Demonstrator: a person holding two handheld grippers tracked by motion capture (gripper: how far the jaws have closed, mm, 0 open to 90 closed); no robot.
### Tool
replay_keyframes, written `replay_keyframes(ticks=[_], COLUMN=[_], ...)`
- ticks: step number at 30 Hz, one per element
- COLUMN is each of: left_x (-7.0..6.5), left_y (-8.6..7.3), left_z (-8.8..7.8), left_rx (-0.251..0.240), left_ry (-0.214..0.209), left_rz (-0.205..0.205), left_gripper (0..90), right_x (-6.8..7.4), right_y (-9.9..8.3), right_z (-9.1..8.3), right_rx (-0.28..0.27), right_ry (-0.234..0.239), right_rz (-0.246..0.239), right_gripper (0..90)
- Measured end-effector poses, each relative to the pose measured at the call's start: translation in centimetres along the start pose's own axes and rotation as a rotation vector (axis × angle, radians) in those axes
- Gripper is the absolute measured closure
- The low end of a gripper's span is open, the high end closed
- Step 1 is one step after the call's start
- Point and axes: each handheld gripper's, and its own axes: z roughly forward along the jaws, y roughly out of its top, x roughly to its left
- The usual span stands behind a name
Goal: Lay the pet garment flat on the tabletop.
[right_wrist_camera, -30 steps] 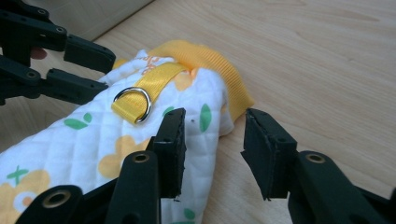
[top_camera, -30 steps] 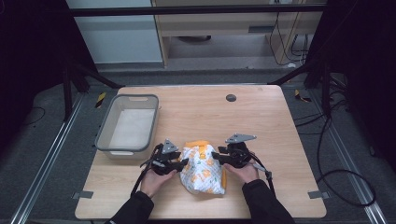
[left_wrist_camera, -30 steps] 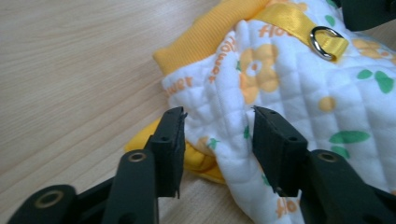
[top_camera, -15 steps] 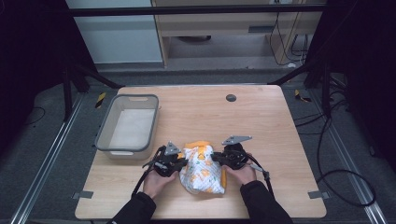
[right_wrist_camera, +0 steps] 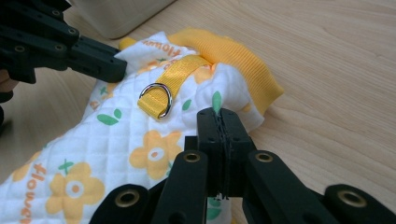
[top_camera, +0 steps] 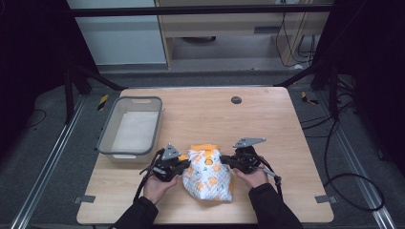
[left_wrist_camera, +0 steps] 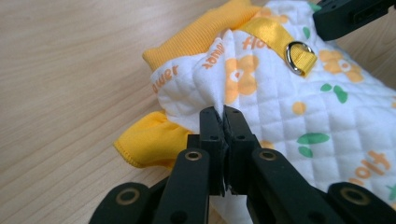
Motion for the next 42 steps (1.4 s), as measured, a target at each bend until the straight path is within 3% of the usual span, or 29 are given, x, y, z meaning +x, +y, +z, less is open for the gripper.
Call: replay_keyframes(ticks=[5, 11, 14, 18, 19, 20, 21, 22, 23, 26, 28, 30, 32, 39, 42], left_x=[-0.9, -2.3, -2.5, -1.7, -1.7, -1.1, -1.1, -0.7, 0.2, 1.4, 1.8, 2.0, 2.4, 2.2, 2.2], left_y=[0.5, 2.6, 3.6, 5.5, 5.5, 6.3, 6.3, 6.5, 6.6, 6.4, 6.0, 5.8, 5.2, 3.1, 1.0], left_z=[-1.4, -3.8, -4.1, -2.8, -2.8, -1.6, -1.6, -0.9, 0.4, 0.9, 0.3, -0.2, -1.6, -4.3, -5.3], left_rx=[-0.043, -0.108, -0.129, -0.132, -0.132, -0.136, -0.136, -0.138, -0.130, -0.115, -0.126, -0.137, -0.160, -0.141, -0.134], left_ry=[-0.008, -0.009, 0.008, 0.078, 0.078, 0.115, 0.115, 0.141, 0.194, 0.208, 0.219, 0.222, 0.197, 0.175, 0.154], left_rz=[0.009, 0.059, 0.073, 0.083, 0.083, 0.071, 0.071, 0.064, 0.040, -0.015, -0.026, -0.032, -0.055, -0.028, -0.037], left_gripper=[87.7, 87.7, 87.7, 87.4, 87.1, 86.3, 83.4, 77.3, 71.0, 58.1, 50.0, 47.3, 41.6, 38.1, 37.8], right_x=[0.7, 1.6, 1.7, 0.5, 0.0, -0.3, -0.7, -0.9, -1.2, -2.0, -2.3, -2.3, -2.4, -1.7, -1.3], right_y=[0.0, 0.2, 0.8, 1.7, 1.9, 2.0, 2.0, 2.0, 2.0, 1.8, 1.6, 1.5, 1.1, -0.7, -2.0], right_z=[-1.8, -3.9, -4.6, -3.6, -3.1, -2.6, -2.0, -1.4, -0.8, 0.1, -0.6, -0.9, -2.8, -6.4, -7.2], right_rx=[-0.037, -0.079, -0.117, -0.162, -0.173, -0.186, -0.195, -0.201, -0.197, -0.154, -0.163, -0.168, -0.184, -0.189, -0.183], right_ry=[0.005, 0.009, -0.007, -0.090, -0.113, -0.143, -0.180, -0.214, -0.248, -0.309, -0.307, -0.306, -0.295, -0.257, -0.238], right_rz=[-0.025, -0.054, -0.058, -0.012, 0.005, 0.017, 0.027, 0.034, 0.035, 0.027, 0.037, 0.037, 0.034, -0.010, -0.024], right_gripper=[88.8, 88.7, 88.4, 88.4, 88.4, 88.3, 87.9, 86.0, 82.2, 77.3, 74.1, 72.9, 65.9, 54.1, 50.5])
